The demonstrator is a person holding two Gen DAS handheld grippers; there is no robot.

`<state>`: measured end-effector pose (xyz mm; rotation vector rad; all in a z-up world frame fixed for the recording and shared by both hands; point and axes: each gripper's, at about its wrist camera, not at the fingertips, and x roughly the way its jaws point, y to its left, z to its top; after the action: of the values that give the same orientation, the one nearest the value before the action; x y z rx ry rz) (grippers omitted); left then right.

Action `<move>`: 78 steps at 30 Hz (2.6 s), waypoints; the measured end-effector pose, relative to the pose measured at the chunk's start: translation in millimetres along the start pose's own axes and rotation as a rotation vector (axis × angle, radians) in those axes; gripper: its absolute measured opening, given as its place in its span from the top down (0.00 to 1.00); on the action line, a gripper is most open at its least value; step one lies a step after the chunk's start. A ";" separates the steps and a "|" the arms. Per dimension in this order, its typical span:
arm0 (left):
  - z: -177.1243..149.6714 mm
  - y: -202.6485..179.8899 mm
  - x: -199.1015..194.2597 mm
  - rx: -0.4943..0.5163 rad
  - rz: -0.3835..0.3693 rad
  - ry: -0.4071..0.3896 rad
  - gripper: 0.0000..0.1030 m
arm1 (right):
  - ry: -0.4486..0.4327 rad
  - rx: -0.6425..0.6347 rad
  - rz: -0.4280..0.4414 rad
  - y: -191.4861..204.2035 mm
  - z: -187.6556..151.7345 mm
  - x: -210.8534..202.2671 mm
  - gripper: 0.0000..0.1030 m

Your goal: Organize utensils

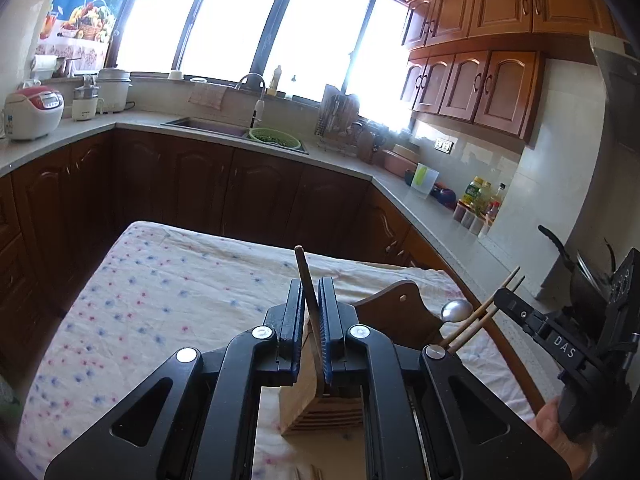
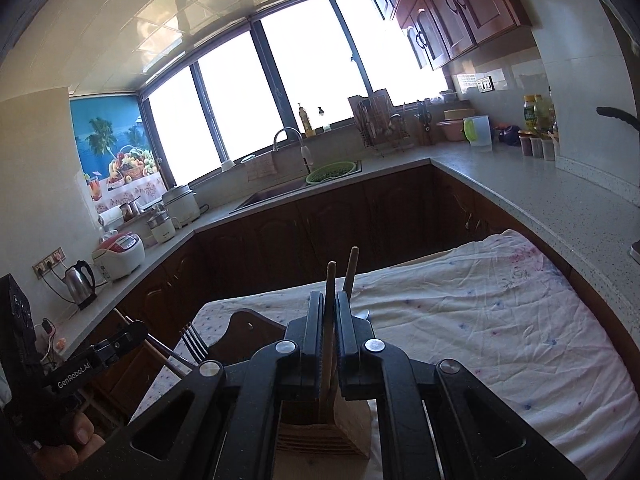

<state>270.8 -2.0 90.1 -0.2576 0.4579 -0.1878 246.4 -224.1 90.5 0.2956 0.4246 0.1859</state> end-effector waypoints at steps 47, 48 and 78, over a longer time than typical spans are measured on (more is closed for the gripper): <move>-65.3 25.4 -93.4 -0.030 0.064 0.075 0.13 | -0.079 0.114 0.021 -17.0 -58.0 -115.3 0.03; -68.9 25.2 -93.3 -0.031 0.069 0.084 0.13 | -0.076 0.119 0.018 -18.2 -60.7 -117.4 0.03; -147.2 38.3 -52.2 0.003 0.183 0.377 0.13 | 0.192 0.098 -0.062 -28.9 -143.9 -95.0 0.34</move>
<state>162.0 16.8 -26.8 -0.1754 0.8511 -0.0572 102.8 -239.1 -8.1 0.3624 0.6339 0.1335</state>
